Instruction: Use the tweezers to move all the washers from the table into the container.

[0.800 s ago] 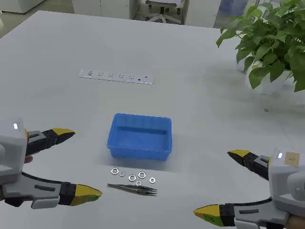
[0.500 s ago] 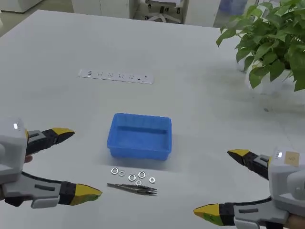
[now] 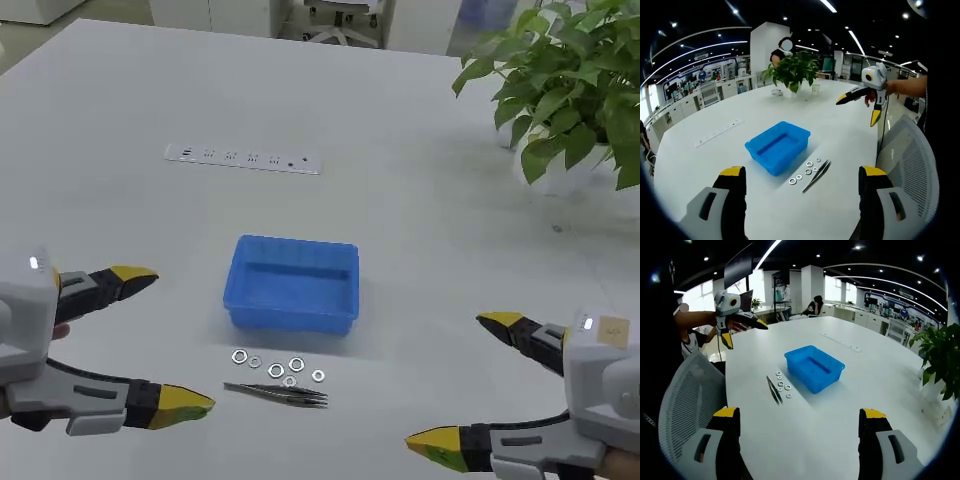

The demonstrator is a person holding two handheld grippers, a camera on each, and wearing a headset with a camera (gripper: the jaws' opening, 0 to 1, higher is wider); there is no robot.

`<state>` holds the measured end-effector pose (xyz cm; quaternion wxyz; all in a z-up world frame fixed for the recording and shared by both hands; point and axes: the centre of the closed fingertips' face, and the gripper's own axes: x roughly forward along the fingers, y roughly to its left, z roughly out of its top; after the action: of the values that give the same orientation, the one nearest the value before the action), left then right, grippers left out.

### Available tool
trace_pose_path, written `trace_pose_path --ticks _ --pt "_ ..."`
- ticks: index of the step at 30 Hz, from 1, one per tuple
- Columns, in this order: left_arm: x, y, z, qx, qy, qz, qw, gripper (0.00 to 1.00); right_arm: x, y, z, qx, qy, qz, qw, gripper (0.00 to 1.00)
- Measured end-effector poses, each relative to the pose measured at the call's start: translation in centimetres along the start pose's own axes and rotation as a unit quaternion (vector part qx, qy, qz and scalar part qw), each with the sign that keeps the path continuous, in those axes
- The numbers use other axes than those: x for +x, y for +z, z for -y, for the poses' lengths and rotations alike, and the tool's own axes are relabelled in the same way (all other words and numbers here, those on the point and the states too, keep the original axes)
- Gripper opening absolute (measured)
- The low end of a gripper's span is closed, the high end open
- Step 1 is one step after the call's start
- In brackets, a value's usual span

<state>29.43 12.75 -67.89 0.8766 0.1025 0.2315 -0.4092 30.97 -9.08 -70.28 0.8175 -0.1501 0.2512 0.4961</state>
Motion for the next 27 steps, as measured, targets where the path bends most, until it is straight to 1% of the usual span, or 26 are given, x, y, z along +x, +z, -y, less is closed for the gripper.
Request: trace_pose_path --ticks 6,14,27 --pt "0.01 0.12 -0.05 0.0 0.001 0.002 1.0 0.99 -0.03 0.03 0.06 0.0 0.0 0.0 1.0 1.0" --pt "-0.02 -0.07 0.06 0.002 -0.001 -0.002 1.0 0.99 -0.02 0.09 0.13 -0.001 0.001 0.0 1.0 1.0" --pt "-0.07 0.09 -0.23 0.005 0.001 -0.001 1.0 0.99 -0.13 0.13 0.23 -0.004 0.001 0.0 1.0 1.0"
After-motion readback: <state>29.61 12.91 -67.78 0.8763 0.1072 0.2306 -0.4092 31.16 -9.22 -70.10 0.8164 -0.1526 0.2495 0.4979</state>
